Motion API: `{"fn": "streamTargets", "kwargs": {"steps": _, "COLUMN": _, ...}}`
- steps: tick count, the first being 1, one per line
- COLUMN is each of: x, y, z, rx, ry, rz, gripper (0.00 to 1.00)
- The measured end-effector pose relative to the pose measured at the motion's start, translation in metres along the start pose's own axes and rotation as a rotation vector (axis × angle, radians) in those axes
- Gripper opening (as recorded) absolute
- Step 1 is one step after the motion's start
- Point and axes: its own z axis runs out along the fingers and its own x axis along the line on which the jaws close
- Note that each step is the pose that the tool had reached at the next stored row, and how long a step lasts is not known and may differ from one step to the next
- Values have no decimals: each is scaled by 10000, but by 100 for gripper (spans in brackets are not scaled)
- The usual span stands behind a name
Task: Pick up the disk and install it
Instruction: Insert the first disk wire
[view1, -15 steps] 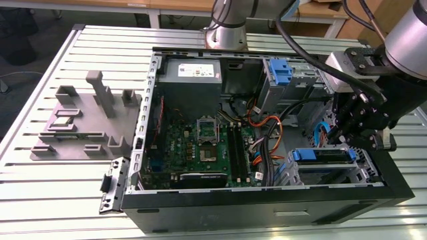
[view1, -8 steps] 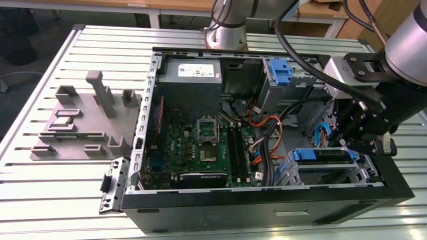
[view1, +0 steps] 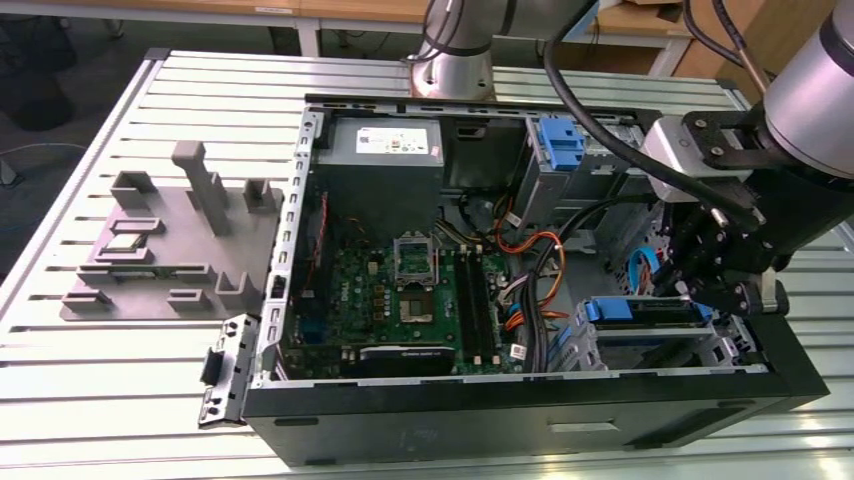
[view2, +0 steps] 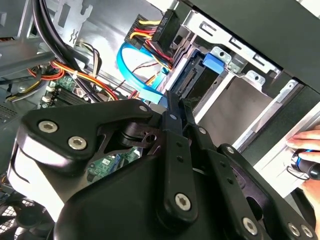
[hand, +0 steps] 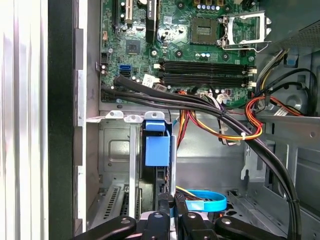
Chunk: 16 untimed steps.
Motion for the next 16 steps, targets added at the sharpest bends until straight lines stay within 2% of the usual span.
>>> {"fn": "streamTargets", "kwargs": {"steps": 12, "x": 7, "y": 9, "z": 15, "rx": 20, "ry": -2, "rz": -2, "gripper": 16}}
{"fn": "streamTargets", "kwargs": {"steps": 16, "x": 9, "y": 22, "z": 35, "rx": 112, "ry": -10, "rz": -9, "gripper": 16}}
